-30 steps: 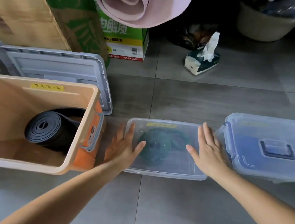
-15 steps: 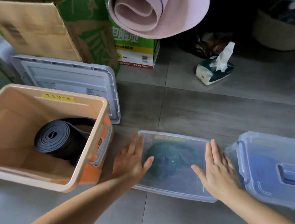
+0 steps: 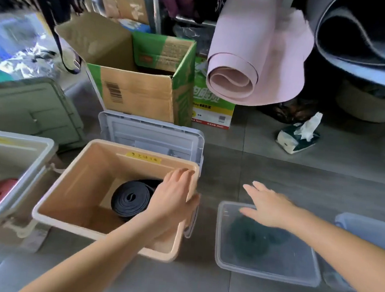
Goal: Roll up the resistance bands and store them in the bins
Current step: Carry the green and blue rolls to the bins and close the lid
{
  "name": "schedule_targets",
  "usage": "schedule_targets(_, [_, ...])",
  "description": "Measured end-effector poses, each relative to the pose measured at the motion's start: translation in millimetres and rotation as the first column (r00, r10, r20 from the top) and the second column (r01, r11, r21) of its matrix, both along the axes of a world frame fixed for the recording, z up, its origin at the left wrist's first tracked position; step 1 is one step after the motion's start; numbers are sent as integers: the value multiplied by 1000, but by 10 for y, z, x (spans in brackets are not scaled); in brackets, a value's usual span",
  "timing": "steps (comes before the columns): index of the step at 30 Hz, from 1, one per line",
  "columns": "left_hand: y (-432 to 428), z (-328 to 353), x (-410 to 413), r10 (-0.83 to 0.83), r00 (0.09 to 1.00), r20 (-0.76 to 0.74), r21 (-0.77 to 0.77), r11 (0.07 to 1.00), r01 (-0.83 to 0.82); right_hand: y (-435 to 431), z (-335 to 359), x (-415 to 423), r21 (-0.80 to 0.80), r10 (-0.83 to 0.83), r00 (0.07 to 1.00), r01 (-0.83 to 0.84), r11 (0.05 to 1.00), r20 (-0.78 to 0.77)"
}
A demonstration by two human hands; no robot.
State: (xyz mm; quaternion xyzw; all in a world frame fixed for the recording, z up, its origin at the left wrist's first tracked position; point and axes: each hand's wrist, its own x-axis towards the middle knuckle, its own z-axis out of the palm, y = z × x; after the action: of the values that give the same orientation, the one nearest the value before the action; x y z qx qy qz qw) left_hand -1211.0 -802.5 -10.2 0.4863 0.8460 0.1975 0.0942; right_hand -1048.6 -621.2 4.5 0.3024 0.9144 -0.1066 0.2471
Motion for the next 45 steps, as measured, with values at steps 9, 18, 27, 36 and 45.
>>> schedule_targets(9, [-556,-17,-935,231,973,13,-95,969,-229,-386,347,-1246,-120,-292,850,266,956,-439])
schedule_targets(18, [-1186,-287,-830,431,900,-62,-134,890,-435,-198,244,-1870,-77,-221,859,209,975,-463])
schedule_targets(27, [-1568,-492,-521,659,752,-2,-18,752,-659,-178,157,-1938,69,-97,913,135,988,-397])
schedule_targets(36, [-1447,-447,-373,637,770,40,-123,768,-629,-167,605,-1463,59,60,679,-25,998,-732])
schedule_targets(45, [-1477,244,-815,556,328,764,251,212,-945,-686,508,-615,236,337,435,-271,933,-835])
